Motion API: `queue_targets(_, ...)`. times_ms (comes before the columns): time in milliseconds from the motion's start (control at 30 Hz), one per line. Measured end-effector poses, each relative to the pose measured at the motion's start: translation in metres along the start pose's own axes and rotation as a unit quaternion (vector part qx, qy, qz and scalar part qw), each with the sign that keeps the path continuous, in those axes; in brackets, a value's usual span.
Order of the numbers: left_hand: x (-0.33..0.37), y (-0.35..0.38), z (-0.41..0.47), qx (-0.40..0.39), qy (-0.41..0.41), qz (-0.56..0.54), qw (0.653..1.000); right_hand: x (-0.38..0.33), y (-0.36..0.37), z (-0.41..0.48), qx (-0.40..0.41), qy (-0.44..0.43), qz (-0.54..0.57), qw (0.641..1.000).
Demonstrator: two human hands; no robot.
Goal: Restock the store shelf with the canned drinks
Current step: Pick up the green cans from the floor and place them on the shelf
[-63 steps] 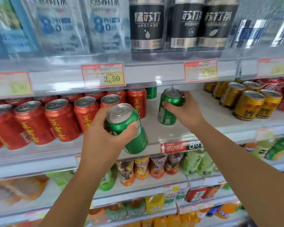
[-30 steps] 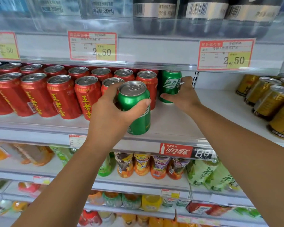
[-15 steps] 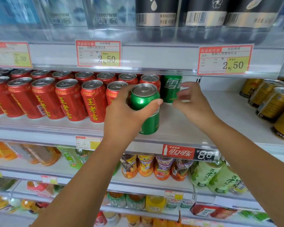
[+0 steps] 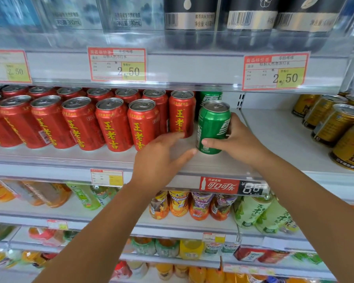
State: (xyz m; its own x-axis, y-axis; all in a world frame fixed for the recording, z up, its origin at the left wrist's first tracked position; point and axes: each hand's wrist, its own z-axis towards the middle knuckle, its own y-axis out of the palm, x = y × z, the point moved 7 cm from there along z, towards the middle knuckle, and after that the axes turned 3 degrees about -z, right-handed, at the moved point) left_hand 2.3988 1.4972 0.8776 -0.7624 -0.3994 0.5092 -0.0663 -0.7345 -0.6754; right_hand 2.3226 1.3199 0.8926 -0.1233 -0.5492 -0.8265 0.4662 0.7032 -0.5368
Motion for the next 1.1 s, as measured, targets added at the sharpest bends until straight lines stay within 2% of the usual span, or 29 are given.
queue_targets(67, 0.0, 0.0, -0.012, 0.037, 0.077, 0.076, 0.993, 0.001, 0.0, 0.007, 0.008, 0.004, -0.009, 1.0)
queue_targets(167, 0.005, 0.006, -0.018, 0.063, 0.16, 0.088, 0.981, 0.002, 0.002, 0.013, 0.038, 0.006, -0.015, 0.999)
queue_targets(233, 0.005, 0.009, -0.018, 0.064, 0.181, 0.089, 0.977, 0.006, 0.001, 0.015, 0.041, 0.014, -0.006, 0.999)
queue_targets(333, 0.005, 0.011, -0.019, 0.063, 0.186, 0.079, 0.977, 0.011, -0.002, 0.013, 0.039, 0.019, -0.015, 0.999)
queue_targets(500, 0.008, 0.011, -0.019, 0.052, 0.177, 0.081, 0.979, 0.01, -0.002, 0.017, 0.098, 0.004, -0.058, 0.993)
queue_targets(700, 0.008, 0.011, -0.019, 0.042, 0.167, 0.085, 0.981, 0.011, -0.003, 0.018, 0.076, 0.011, -0.057, 0.995)
queue_targets(1100, 0.006, 0.012, -0.018, 0.054, 0.181, 0.079, 0.979, 0.011, 0.0, 0.029, 0.103, 0.047, -0.076, 0.991)
